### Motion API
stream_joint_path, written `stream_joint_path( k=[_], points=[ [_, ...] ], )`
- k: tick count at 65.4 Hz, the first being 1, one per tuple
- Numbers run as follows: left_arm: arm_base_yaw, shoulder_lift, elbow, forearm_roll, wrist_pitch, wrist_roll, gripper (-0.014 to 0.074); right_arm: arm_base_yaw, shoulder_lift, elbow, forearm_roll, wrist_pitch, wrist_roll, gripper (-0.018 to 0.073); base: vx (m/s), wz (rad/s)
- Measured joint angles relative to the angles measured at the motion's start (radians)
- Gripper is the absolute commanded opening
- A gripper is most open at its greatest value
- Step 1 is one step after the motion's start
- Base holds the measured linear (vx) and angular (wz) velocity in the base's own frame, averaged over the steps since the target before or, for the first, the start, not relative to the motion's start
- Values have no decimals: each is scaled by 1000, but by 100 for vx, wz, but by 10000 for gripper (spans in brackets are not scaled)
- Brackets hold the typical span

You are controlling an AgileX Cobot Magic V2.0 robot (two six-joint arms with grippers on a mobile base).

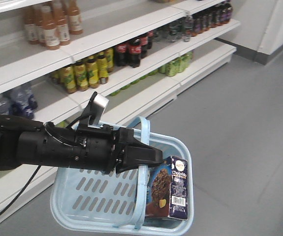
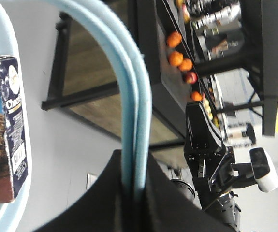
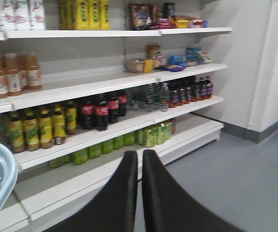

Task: Left arm holds basket, right arm returns cookies
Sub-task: 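Turn the base past the fruit counter holding the basket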

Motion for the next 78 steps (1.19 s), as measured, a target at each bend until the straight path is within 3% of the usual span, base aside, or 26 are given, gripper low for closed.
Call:
stream_joint_path(
  k=[78],
  points=[
    [0,0,0,0,9,0,-3,0,0,0,0,0,0,-6,16,-62]
  ],
)
